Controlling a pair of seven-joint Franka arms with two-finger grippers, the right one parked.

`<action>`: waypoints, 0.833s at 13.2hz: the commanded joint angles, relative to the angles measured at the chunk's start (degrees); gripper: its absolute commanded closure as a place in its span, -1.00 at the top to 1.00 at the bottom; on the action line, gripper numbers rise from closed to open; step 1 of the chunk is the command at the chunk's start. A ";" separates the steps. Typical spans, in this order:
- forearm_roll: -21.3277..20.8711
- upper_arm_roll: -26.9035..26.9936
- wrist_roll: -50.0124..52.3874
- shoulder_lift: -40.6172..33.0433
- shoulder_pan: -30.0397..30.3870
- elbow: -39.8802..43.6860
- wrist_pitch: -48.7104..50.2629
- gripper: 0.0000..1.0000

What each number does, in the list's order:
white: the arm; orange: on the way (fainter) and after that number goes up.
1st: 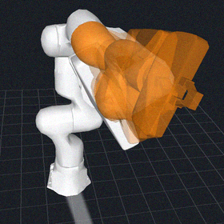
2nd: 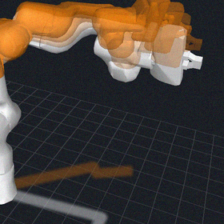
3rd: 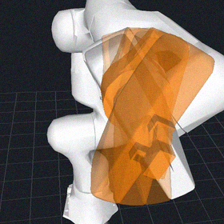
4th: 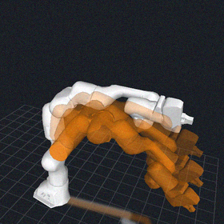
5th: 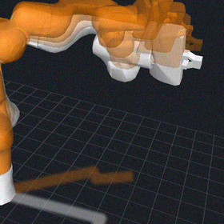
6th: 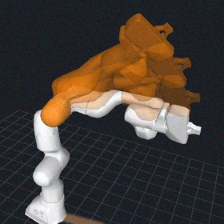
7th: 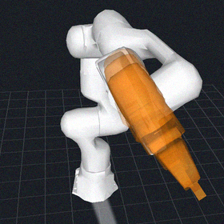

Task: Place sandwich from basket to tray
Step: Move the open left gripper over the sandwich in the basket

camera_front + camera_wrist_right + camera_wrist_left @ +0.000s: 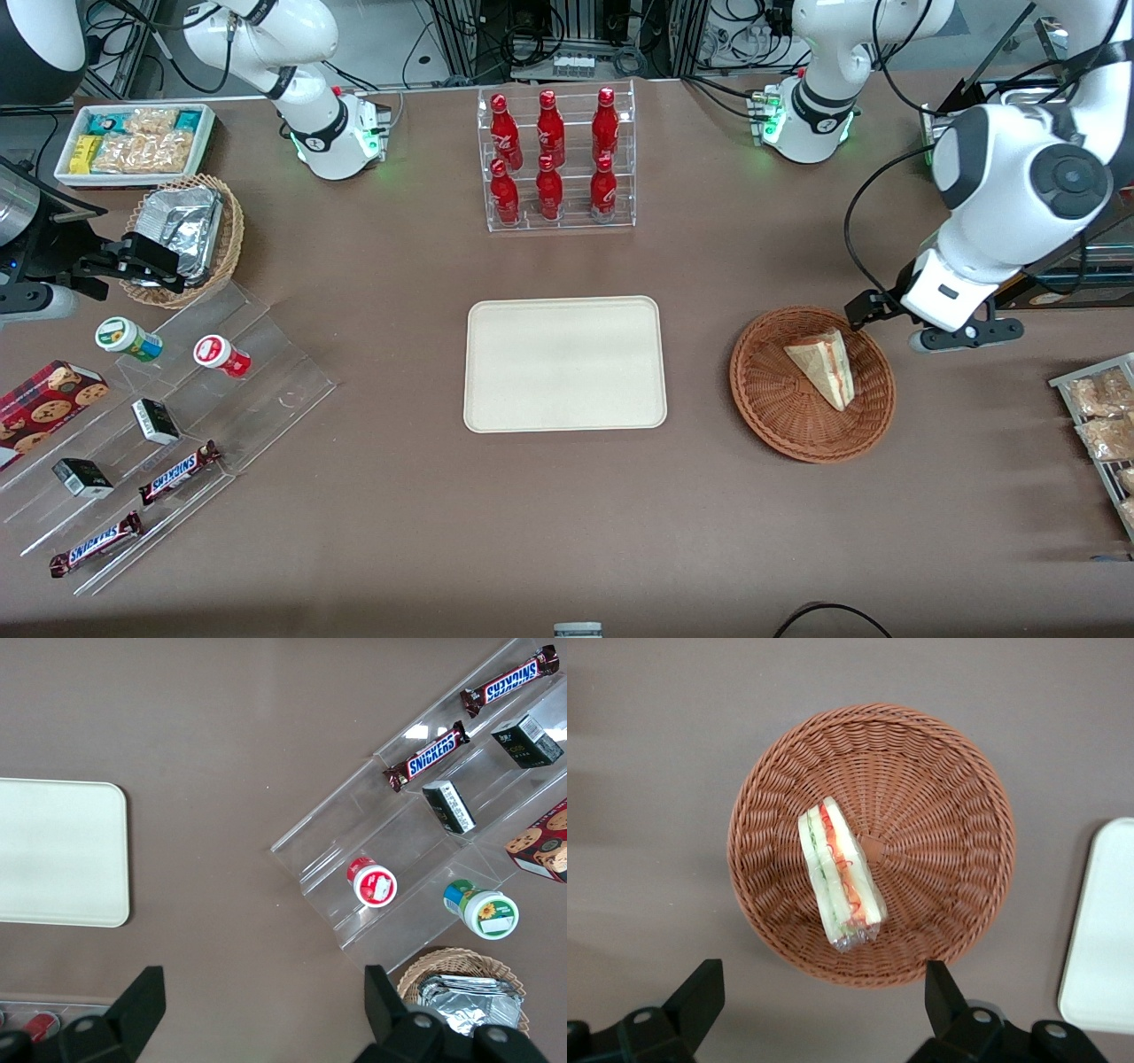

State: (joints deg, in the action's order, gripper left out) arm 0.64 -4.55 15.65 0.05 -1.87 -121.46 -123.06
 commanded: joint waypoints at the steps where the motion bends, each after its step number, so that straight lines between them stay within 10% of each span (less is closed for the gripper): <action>1: 0.33 -0.11 7.87 -2.60 0.02 -4.57 -4.28 1.00; 11: 1.03 -0.46 17.58 5.65 0.02 -7.56 -10.18 1.00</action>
State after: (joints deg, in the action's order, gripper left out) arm 0.95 -4.73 32.15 3.51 -1.89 -128.49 -131.29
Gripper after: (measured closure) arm 0.000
